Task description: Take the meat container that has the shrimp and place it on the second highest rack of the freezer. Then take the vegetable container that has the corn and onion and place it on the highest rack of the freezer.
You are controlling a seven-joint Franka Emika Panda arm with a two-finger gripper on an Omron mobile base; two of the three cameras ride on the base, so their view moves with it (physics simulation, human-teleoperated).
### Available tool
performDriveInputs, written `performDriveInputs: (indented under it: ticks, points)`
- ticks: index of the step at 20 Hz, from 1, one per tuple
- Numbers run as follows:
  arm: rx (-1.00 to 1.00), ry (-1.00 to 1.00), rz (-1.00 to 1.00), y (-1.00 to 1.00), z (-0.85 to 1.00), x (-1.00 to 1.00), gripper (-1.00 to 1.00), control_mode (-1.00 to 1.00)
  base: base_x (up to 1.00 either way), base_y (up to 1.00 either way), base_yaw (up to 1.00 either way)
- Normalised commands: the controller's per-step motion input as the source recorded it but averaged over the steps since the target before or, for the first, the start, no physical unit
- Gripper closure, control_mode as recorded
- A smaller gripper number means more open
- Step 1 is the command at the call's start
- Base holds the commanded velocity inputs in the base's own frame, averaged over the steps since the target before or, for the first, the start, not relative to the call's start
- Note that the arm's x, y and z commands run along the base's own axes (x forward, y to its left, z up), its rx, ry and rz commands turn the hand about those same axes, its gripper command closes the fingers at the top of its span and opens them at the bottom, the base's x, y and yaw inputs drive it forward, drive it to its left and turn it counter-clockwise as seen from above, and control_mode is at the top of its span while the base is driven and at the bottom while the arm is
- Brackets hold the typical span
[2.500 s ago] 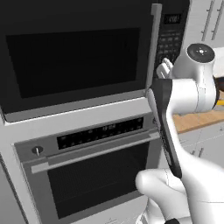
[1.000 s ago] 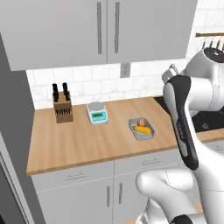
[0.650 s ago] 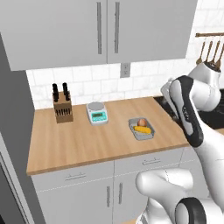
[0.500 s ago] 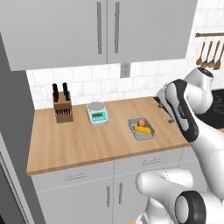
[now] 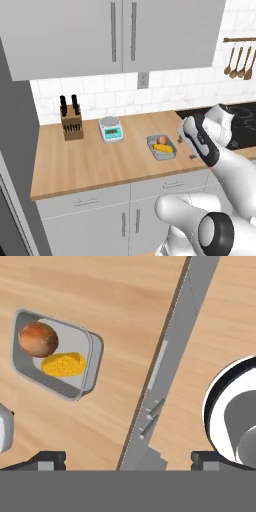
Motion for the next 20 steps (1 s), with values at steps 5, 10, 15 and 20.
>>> performDriveInputs:
  ticks: [5, 10, 15, 20]
  points:
    - [0.0, 0.0, 0.0, 0.0, -0.48, 0.45, -1.0, -1.0, 0.0, 0.0, 0.0]
    - [0.0, 0.01, 0.0, 0.0, -0.31, 0.6, -1.0, -1.0, 0.0, 0.0, 0.0]
    - [0.0, 0.0, 0.0, 0.0, -0.29, 0.55, -1.0, -1.0, 0.0, 0.0, 0.0]
    - [0.0, 0.01, 0.0, 0.0, -0.41, 0.38, -1.0, -1.0, 0.0, 0.0, 0.0]
